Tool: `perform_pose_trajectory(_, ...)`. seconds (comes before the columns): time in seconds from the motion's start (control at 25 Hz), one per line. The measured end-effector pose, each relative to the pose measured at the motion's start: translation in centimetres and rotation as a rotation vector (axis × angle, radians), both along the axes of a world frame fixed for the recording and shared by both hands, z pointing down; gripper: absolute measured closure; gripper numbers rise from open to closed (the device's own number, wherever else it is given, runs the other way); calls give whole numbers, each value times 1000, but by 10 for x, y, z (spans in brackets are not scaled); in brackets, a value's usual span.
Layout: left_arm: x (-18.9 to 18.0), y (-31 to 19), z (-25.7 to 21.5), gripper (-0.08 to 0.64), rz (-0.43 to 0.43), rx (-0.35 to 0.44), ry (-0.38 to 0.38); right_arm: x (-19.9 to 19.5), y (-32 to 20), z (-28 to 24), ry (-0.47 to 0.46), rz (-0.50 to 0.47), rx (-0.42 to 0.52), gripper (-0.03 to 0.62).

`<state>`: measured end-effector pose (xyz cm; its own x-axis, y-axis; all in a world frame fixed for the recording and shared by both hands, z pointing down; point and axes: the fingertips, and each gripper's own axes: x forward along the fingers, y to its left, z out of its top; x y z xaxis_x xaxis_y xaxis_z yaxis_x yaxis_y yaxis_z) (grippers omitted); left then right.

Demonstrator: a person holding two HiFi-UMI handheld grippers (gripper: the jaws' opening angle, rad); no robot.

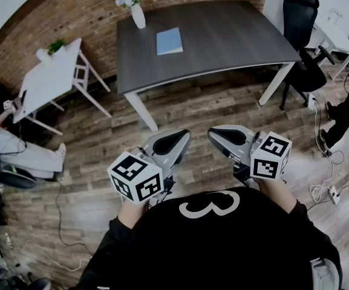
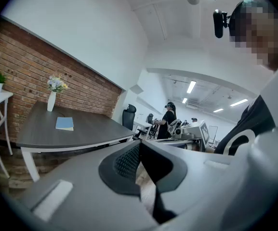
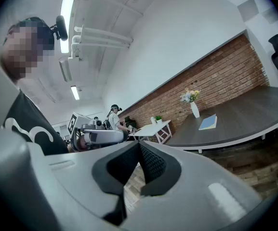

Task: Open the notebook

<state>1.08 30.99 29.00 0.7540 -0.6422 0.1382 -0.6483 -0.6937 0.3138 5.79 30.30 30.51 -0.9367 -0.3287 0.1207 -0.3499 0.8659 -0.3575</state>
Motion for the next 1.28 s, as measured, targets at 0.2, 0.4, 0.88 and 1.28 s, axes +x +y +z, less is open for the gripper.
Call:
perform_pose_trajectory(0.2, -8, 1, 3, 543, -3, 5, 0, -7, -1, 4, 2, 8, 5, 593)
perform_pose_trajectory(0.4, -20, -3, 2, 543, -18, 15, 11, -14, -7, 1, 2, 17, 7, 592)
perform_pose_trajectory(0.88, -42, -25, 14, 543, -65, -16, 34, -29, -32, 7, 14, 8, -10, 592)
perform_pose_trajectory(1.28, -56, -96, 24, 543, -104, -49, 30, -39, -108, 18, 16, -8, -50, 592)
